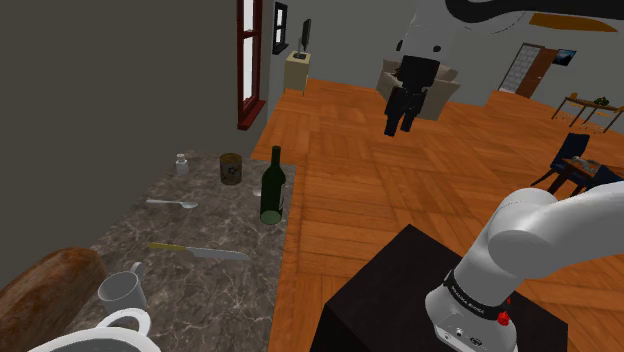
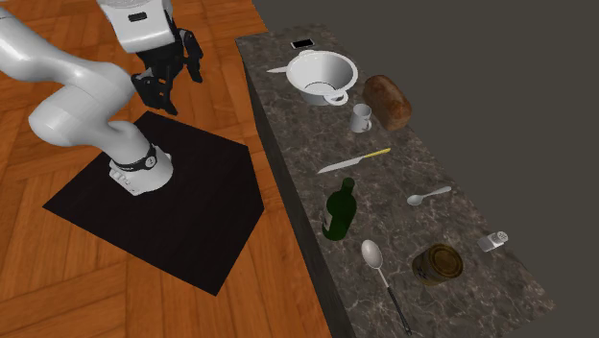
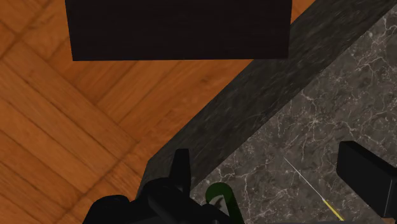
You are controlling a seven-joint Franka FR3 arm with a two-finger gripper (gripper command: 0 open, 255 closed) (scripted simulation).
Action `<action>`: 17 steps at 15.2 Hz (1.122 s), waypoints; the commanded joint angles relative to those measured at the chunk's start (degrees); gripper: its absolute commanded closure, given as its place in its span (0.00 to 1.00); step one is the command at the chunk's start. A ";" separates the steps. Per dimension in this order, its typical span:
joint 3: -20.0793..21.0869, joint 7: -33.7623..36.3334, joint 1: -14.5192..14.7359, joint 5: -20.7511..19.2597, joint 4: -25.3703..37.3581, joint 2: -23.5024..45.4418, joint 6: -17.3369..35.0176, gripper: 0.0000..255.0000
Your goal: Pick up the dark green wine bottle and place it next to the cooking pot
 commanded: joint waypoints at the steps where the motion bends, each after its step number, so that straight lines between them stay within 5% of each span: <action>1: 0.00 0.00 0.00 0.00 0.00 0.00 0.00 0.00; 17: 4.49 4.67 -0.44 -0.44 8.26 29.79 26.44 0.00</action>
